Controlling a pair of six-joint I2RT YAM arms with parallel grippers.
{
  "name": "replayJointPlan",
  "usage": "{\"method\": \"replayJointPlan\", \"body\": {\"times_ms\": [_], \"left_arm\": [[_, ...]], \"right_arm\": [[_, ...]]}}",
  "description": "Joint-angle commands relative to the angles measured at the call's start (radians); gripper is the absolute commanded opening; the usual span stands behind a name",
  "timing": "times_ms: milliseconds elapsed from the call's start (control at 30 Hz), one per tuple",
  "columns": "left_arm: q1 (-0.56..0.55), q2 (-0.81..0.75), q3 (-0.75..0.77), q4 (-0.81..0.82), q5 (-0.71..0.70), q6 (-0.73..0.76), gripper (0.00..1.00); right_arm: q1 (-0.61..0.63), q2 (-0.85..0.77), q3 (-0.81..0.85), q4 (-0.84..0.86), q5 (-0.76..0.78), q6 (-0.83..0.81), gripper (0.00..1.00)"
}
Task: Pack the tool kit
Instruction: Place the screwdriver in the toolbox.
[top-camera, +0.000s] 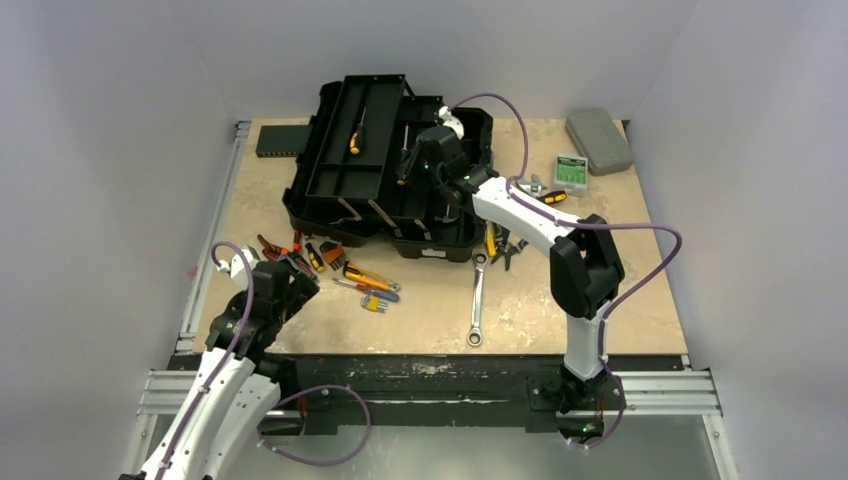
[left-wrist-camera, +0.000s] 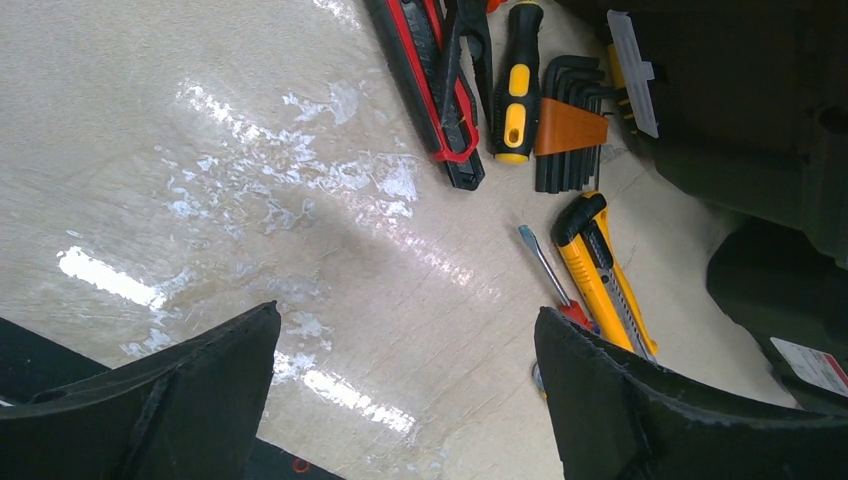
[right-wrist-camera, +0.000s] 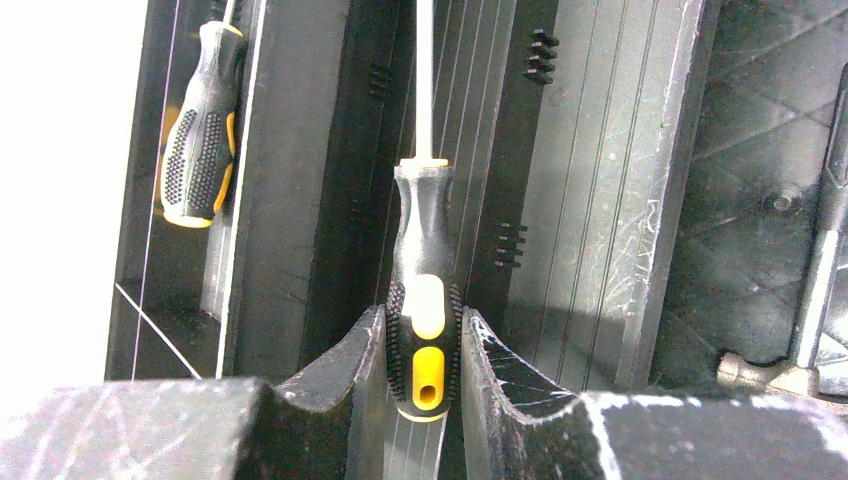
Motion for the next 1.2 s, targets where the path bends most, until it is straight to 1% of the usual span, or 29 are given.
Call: {"method": "replayJointPlan", "body": {"times_ms": [0, 100, 433, 600, 667, 700, 733, 800, 833, 900, 1033, 1167], "left_arm": [[0.004, -0.003, 0.039, 0.003, -0.026, -0.007, 0.94], [0.004, 0.002, 0.04, 0.009, -0.022, -0.007, 0.94], [0.004, 0.015, 0.036, 0.021, -0.007, -0.008, 0.94], [0.004, 0.009, 0.037, 0.019, -0.004, -0.01, 0.94], [0.005, 0.007, 0.035, 0.019, -0.004, -0.01, 0.94], [0.005, 0.007, 0.036, 0.019, -0.005, -0.01, 0.94], [0.004, 0.006, 0.035, 0.018, -0.005, -0.01, 0.94], [0.004, 0.007, 0.035, 0.018, -0.005, -0.01, 0.94], [0.004, 0.007, 0.036, 0.017, -0.006, -0.011, 0.94], [0.004, 0.006, 0.036, 0.017, -0.006, -0.011, 0.94], [0.004, 0.004, 0.039, 0.017, -0.011, -0.013, 0.94], [0.004, 0.005, 0.038, 0.021, -0.019, -0.015, 0.94]], "right_arm": [[0.014, -0.009, 0.046, 0.063, -0.043, 0.011, 0.06], [0.015, -0.037, 0.032, 0.059, 0.001, -0.005, 0.05], [0.032, -0.076, 0.012, 0.08, -0.029, 0.003, 0.04], [0.039, -0.052, 0.019, 0.081, -0.051, 0.018, 0.04], [0.039, -0.044, 0.024, 0.08, -0.06, 0.023, 0.06], [0.039, -0.042, 0.023, 0.08, -0.064, 0.025, 0.1], [0.038, -0.039, 0.026, 0.077, -0.071, 0.027, 0.19], [0.038, -0.038, 0.034, 0.066, -0.074, 0.031, 0.48], [0.039, -0.039, 0.035, 0.067, -0.081, 0.032, 0.57], [0.039, -0.046, 0.034, 0.072, -0.098, 0.032, 0.62], [0.037, -0.087, 0.01, 0.074, -0.077, 0.028, 0.63], [0.035, -0.164, -0.057, 0.08, -0.035, 0.011, 0.63]]}}
